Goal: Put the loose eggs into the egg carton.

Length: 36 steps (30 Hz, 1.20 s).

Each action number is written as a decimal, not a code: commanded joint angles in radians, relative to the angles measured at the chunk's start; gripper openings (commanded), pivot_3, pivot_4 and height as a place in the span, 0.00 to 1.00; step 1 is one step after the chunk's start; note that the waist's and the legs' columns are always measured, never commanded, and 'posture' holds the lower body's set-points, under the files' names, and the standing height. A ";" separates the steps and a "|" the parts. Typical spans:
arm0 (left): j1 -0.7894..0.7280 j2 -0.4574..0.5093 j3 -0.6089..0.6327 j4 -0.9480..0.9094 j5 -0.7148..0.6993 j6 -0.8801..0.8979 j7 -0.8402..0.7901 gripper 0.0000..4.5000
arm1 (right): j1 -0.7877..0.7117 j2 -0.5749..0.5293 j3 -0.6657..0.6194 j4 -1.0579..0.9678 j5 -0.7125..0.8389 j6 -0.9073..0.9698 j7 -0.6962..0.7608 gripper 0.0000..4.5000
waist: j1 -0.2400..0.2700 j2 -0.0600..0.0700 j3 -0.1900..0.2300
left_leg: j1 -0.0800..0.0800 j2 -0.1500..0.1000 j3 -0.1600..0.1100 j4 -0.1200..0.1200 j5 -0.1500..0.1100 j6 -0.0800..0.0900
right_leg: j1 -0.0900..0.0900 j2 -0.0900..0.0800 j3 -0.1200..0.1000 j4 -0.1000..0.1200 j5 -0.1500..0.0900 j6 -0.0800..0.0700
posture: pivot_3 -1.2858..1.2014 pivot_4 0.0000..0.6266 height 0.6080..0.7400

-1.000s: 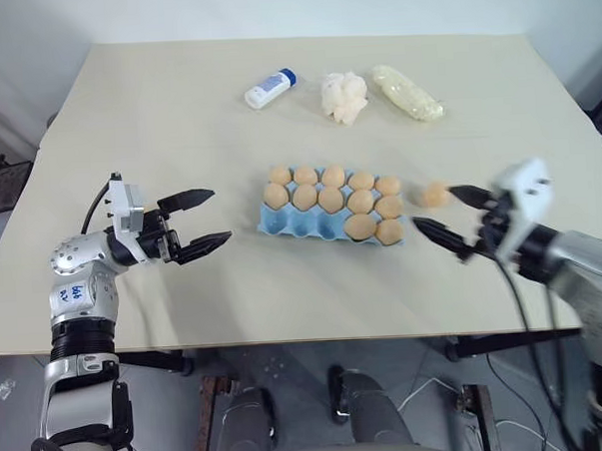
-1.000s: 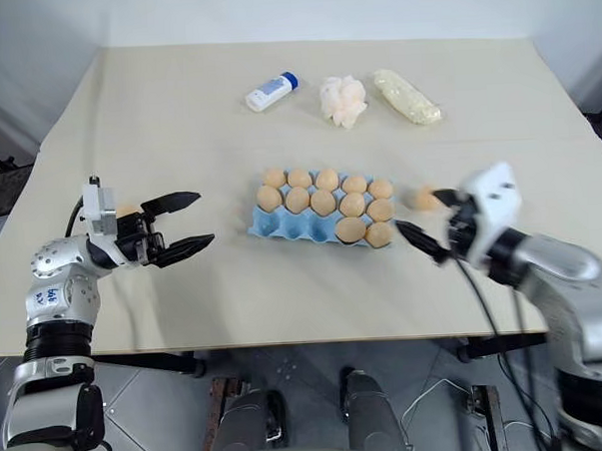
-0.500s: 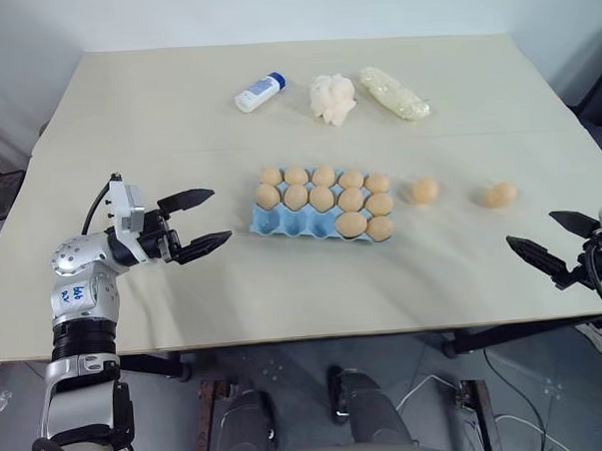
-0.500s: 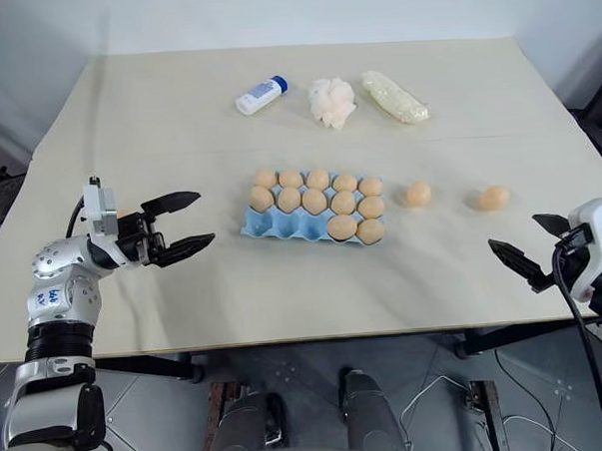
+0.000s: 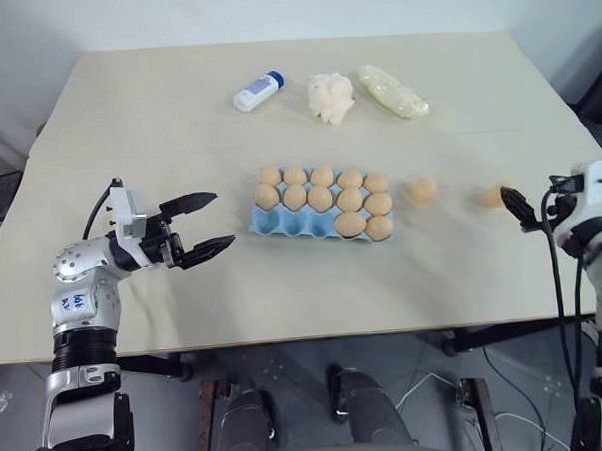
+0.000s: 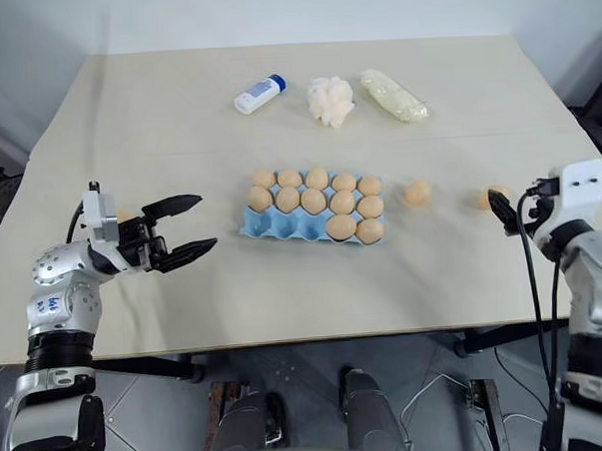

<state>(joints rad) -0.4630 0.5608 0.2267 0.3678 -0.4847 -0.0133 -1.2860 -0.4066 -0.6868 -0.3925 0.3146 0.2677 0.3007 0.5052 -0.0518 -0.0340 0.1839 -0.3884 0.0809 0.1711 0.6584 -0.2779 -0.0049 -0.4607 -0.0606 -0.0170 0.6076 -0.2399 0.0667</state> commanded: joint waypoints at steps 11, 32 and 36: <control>0.083 0.044 -0.013 -0.084 0.022 -0.022 0.006 1.00 | -0.276 0.037 0.104 0.488 -0.111 -0.233 -0.060 1.00 | -0.012 0.001 0.001 | 0.001 0.000 0.001 0.000 0.000 0.000 | -0.001 0.000 0.001 0.002 0.000 0.000 | 0.52 0.24 1.00; 0.134 0.057 0.014 -0.145 -0.007 -0.015 0.048 1.00 | -0.292 0.062 0.155 0.186 -0.047 -0.054 0.026 0.48 | -0.034 0.003 0.002 | 0.001 0.001 0.000 -0.001 0.000 -0.002 | -0.002 0.000 0.001 0.005 0.000 0.000 | 0.52 0.24 1.00; 0.138 0.063 0.019 -0.137 -0.008 -0.012 0.047 1.00 | -0.234 0.117 0.247 -0.294 0.100 0.248 0.070 0.48 | -0.036 0.004 0.002 | 0.001 0.002 -0.003 -0.002 0.000 -0.002 | -0.003 -0.001 0.002 0.005 0.000 0.000 | 0.52 0.24 1.00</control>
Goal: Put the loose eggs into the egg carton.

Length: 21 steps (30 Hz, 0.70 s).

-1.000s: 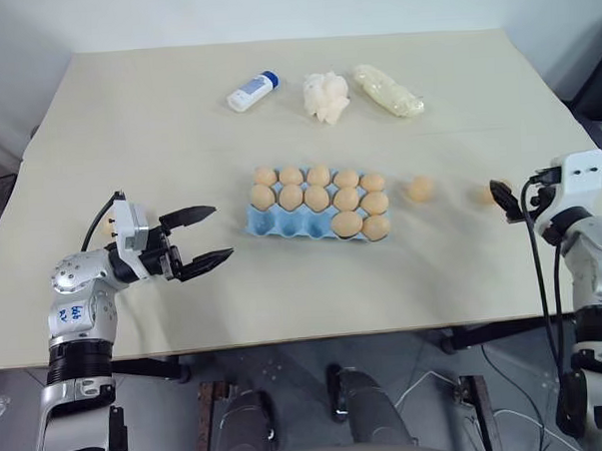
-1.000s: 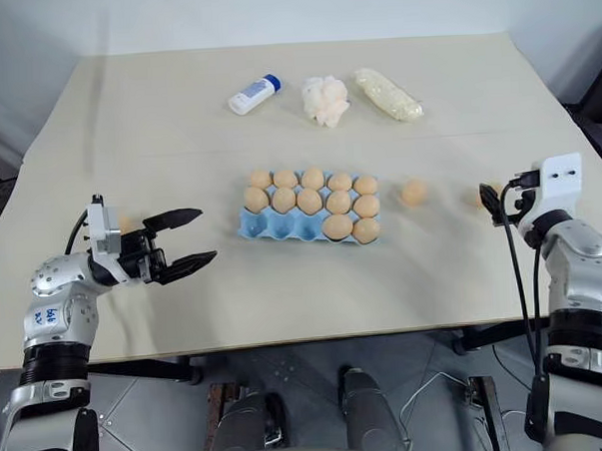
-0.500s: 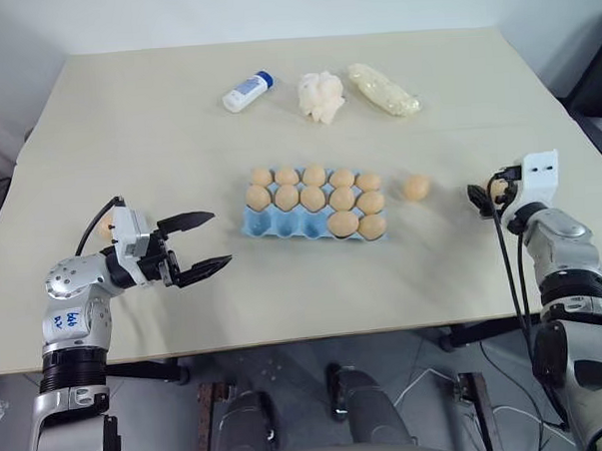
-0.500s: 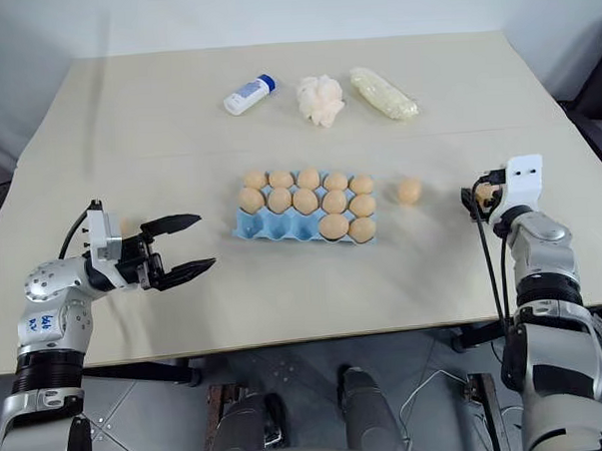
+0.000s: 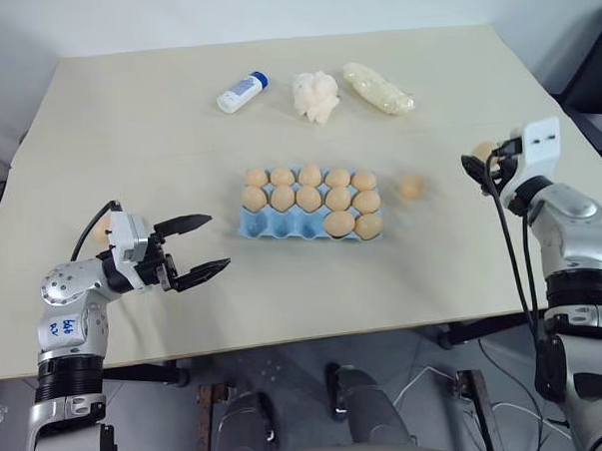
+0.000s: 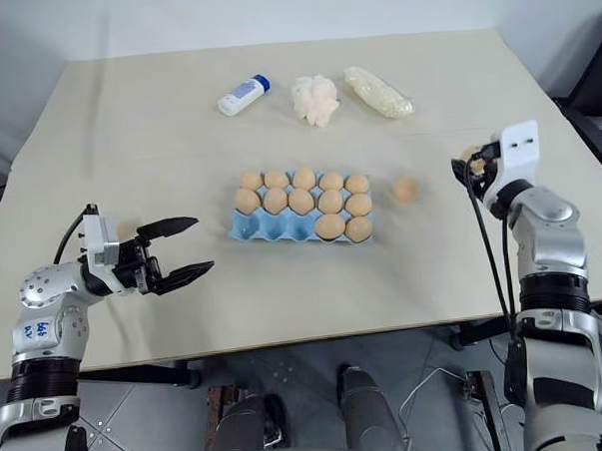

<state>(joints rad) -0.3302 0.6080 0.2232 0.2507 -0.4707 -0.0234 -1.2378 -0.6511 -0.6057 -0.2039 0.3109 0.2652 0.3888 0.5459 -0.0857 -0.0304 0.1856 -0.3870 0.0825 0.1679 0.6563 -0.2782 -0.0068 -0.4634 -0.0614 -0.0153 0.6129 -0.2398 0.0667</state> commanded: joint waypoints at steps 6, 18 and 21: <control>-0.006 0.014 0.021 -0.003 -0.019 -0.009 -0.001 1.00 | 0.011 0.146 0.213 -0.495 0.146 0.323 0.018 0.48 | 0.007 0.000 0.000 | 0.000 0.000 -0.005 0.000 0.000 -0.001 | 0.000 0.000 -0.003 0.001 -0.001 -0.002 | 0.52 0.24 1.00; 0.009 0.014 0.029 -0.022 -0.020 -0.012 0.015 1.00 | -0.011 0.218 0.419 -0.443 0.047 0.294 0.068 0.48 | 0.027 0.000 0.000 | -0.004 0.000 0.001 0.000 -0.002 0.001 | -0.001 0.000 -0.006 -0.003 -0.001 -0.002 | 0.52 0.24 1.00; 0.015 0.013 0.030 -0.029 -0.022 -0.011 0.021 1.00 | -0.015 0.224 0.434 -0.432 0.036 0.292 0.077 0.65 | 0.027 0.000 0.000 | -0.004 0.001 0.001 0.000 -0.002 0.000 | -0.001 0.001 -0.006 -0.003 -0.001 -0.002 | 0.52 0.24 1.00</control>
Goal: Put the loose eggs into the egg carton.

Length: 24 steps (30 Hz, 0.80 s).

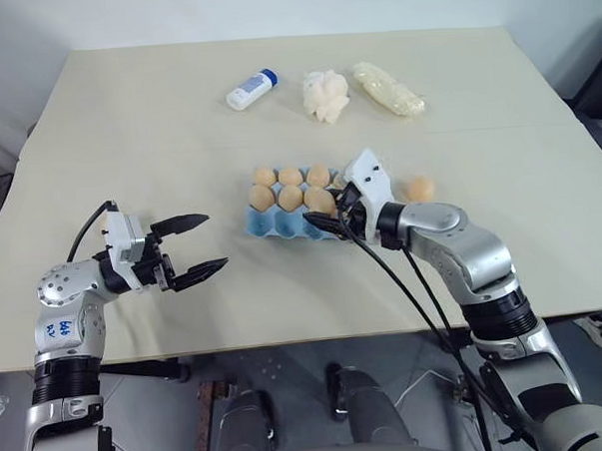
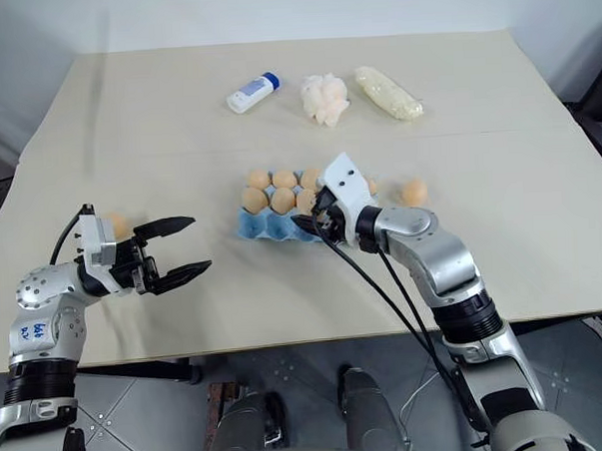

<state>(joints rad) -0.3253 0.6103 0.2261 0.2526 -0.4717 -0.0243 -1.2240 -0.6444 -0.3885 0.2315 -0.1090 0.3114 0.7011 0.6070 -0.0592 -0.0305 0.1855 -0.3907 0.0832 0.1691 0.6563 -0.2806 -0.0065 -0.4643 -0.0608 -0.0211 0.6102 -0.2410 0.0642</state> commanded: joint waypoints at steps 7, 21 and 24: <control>0.010 0.008 0.023 -0.033 -0.023 -0.010 0.015 1.00 | -0.031 0.009 -0.010 -0.023 -0.026 -0.007 0.022 0.99 | 0.000 0.000 0.000 | 0.000 0.000 0.000 0.000 0.000 0.000 | 0.000 0.000 0.000 0.000 0.000 0.000 | 0.52 0.24 1.00; -0.010 -0.008 0.015 -0.002 -0.027 -0.015 0.004 1.00 | 0.176 -0.295 -0.384 -0.253 0.153 0.031 0.175 0.99 | 0.023 -0.002 -0.001 | 0.000 0.000 0.000 -0.001 -0.001 0.000 | 0.001 0.000 -0.001 -0.005 0.000 0.000 | 0.52 0.24 1.00; -0.019 -0.015 0.015 0.016 -0.026 -0.022 0.003 1.00 | 0.301 -0.356 -0.475 -0.244 0.158 -0.049 0.226 0.99 | 0.030 -0.001 -0.001 | -0.001 -0.001 0.000 -0.003 -0.001 0.000 | 0.000 0.000 -0.001 -0.007 0.000 0.000 | 0.52 0.24 1.00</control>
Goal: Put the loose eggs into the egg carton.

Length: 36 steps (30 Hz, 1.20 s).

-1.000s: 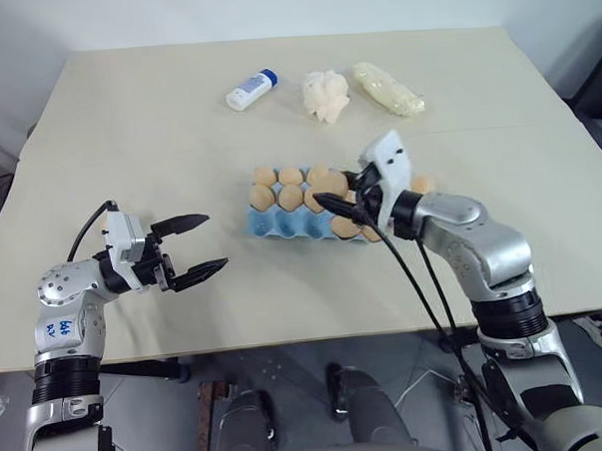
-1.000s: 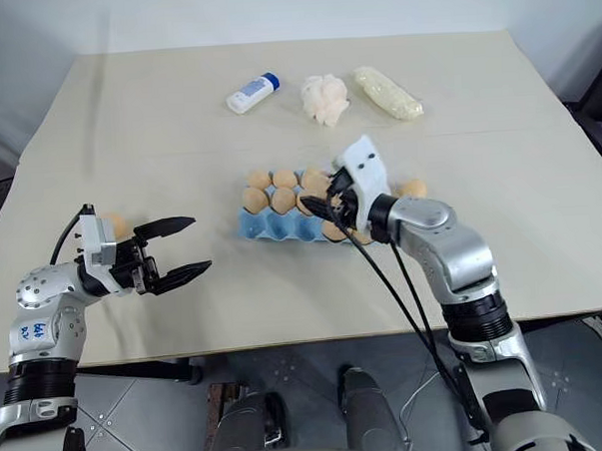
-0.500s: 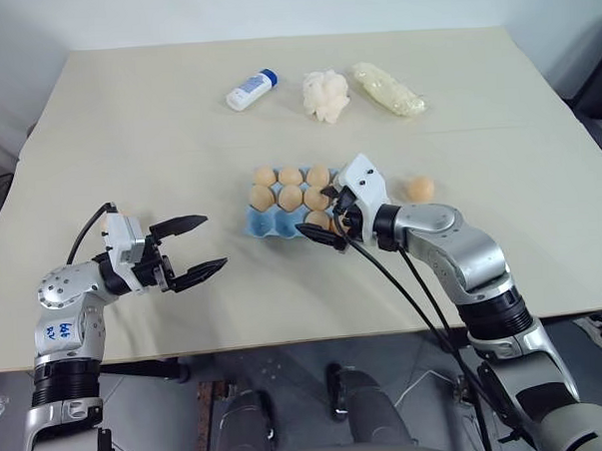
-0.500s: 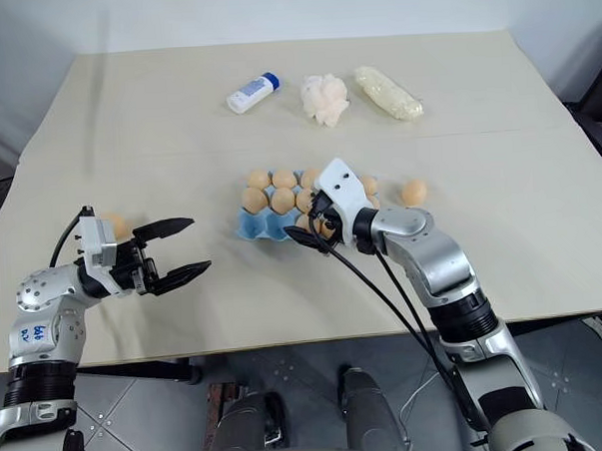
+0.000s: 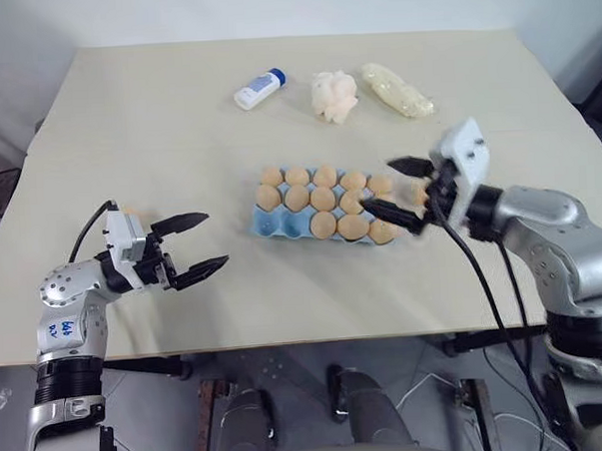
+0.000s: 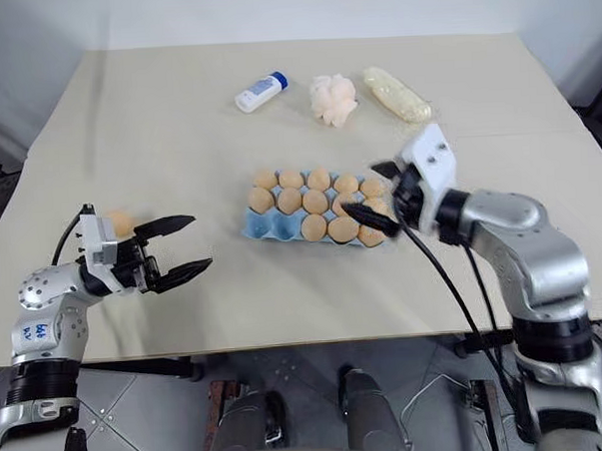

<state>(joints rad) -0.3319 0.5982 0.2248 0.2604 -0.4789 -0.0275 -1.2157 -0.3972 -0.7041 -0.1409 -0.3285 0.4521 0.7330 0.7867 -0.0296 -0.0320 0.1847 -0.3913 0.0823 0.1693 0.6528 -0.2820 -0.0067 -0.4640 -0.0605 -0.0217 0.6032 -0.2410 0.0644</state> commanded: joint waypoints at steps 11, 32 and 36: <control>-0.030 -0.010 0.037 0.058 -0.037 -0.033 -0.022 1.00 | 0.345 -0.089 -0.320 0.120 0.051 -0.266 0.183 0.99 | -0.002 0.000 0.000 | 0.003 0.000 0.001 0.001 0.000 0.001 | 0.003 0.001 0.001 0.000 0.001 0.002 | 0.52 0.24 1.00; 0.001 -0.005 0.050 0.014 -0.052 -0.002 -0.014 1.00 | -0.069 0.175 -0.118 0.548 -0.148 -0.442 -0.193 0.99 | -0.025 0.000 0.000 | 0.003 0.000 0.003 0.003 0.001 0.001 | 0.002 0.000 0.004 0.004 0.001 0.002 | 0.52 0.24 1.00; 0.010 -0.004 0.055 0.003 -0.054 -0.002 -0.009 1.00 | -0.142 0.207 -0.107 0.672 -0.166 -0.498 -0.223 0.99 | -0.026 0.001 0.000 | 0.003 0.000 0.003 0.002 0.001 0.000 | 0.001 0.000 0.003 0.004 0.001 0.001 | 0.52 0.24 1.00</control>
<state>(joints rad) -0.3289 0.5885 0.2589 0.3015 -0.5101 -0.0240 -1.2293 -0.5155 -0.4942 -0.2384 0.3244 0.2930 0.2750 0.5797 -0.0556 -0.0315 0.1850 -0.3887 0.0822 0.1721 0.6547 -0.2812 -0.0065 -0.4629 -0.0602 -0.0183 0.6072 -0.2401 0.0658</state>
